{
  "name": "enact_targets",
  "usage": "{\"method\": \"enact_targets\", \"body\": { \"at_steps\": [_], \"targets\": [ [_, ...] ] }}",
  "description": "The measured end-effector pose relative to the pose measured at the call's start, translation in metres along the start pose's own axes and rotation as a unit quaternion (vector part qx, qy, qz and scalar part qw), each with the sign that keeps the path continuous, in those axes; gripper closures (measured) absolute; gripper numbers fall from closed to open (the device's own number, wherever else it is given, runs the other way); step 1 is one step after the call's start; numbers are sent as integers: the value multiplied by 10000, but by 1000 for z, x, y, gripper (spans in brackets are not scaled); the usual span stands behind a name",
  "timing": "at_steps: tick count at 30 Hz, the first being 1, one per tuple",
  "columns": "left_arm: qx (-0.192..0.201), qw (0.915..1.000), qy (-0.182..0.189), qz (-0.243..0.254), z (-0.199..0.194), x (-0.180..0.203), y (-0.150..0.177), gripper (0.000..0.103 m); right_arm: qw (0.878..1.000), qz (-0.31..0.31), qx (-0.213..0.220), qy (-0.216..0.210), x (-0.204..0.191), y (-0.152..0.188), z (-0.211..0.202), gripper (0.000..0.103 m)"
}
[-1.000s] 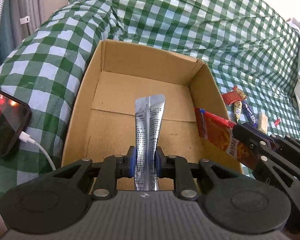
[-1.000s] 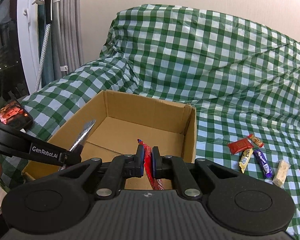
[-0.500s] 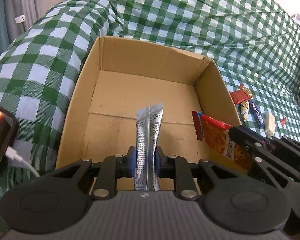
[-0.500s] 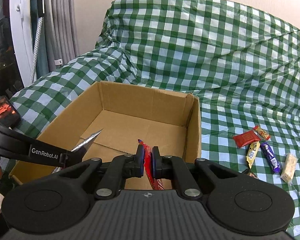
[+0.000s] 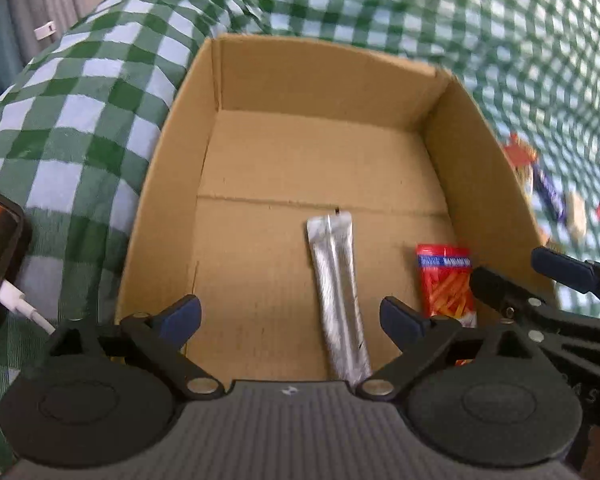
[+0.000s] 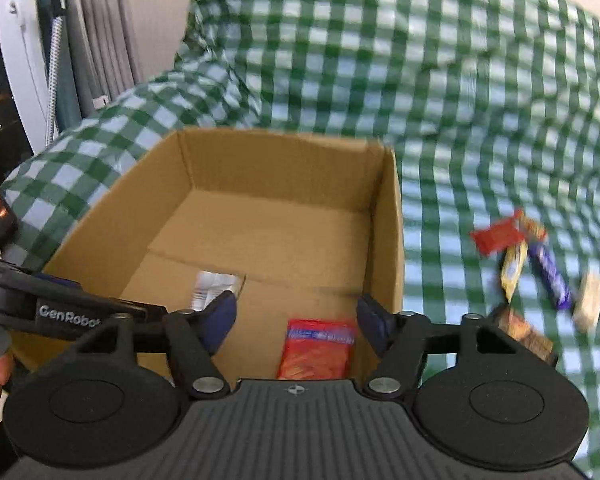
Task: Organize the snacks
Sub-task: 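Open both tools to drop the sachet and chip packet into the box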
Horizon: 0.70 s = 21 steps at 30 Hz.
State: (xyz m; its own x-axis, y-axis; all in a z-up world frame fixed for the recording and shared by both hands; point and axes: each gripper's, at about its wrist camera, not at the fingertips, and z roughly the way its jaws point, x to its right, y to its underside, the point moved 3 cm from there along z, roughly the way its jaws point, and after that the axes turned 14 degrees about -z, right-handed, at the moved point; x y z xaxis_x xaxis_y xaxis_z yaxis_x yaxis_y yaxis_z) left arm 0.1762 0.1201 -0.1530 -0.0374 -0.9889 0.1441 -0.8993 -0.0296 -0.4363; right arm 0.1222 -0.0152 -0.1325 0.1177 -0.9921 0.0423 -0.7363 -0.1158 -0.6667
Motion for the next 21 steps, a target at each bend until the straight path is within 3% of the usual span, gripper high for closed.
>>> {"method": "enact_targets", "body": {
  "at_steps": [3,9,14,21],
  "targets": [
    [-102,9997,-119,183,4,2,11,3,9996,130,-229,-114,0,18,1,28],
    [-109,9984,-446,328,5,-4,29,2,9986,-497,-137,-102,-17,31,-5,23],
    [-174,9995,-248,74,-2,-10,33,2,9993,-351,-66,-100,-14,30,-14,22],
    [-96,9997,-169,127,-15,-2,39,2,9993,-326,148,88,-7,23,-33,16]
  ]
}}
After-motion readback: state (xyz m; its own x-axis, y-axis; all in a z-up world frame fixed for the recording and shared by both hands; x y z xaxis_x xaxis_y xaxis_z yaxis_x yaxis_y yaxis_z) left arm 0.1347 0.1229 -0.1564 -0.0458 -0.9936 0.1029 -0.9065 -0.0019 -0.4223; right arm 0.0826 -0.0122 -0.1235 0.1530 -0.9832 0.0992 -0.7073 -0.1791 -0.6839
